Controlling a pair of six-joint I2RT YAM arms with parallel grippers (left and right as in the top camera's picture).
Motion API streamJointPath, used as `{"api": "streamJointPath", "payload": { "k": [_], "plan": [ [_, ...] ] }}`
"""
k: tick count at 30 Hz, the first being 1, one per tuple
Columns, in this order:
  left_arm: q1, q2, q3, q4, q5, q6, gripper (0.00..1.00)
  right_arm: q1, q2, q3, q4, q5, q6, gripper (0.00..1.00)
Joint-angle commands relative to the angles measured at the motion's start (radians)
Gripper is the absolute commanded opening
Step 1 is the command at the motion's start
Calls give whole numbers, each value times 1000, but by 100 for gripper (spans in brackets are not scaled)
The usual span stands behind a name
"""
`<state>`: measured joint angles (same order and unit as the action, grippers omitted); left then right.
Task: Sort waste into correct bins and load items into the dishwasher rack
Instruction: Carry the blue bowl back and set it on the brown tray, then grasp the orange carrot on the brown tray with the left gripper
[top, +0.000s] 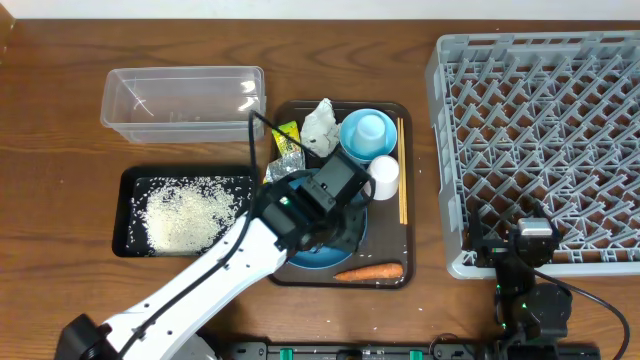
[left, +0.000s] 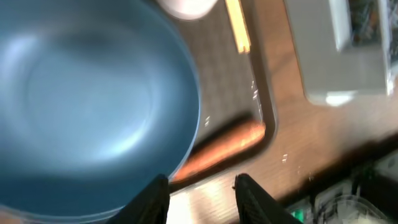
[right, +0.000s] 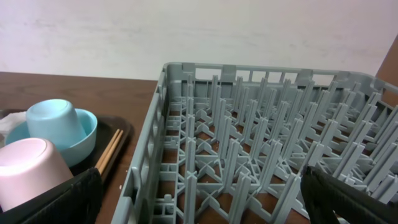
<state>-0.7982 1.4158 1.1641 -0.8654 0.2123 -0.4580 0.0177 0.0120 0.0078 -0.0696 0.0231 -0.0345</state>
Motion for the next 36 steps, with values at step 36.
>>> {"api": "streamJointPath", "payload": {
  "k": [36],
  "plan": [
    [-309, 389, -15, 131, -169, 327, 38, -11, -3, -3, -2, 6, -8, 99]
  ]
}}
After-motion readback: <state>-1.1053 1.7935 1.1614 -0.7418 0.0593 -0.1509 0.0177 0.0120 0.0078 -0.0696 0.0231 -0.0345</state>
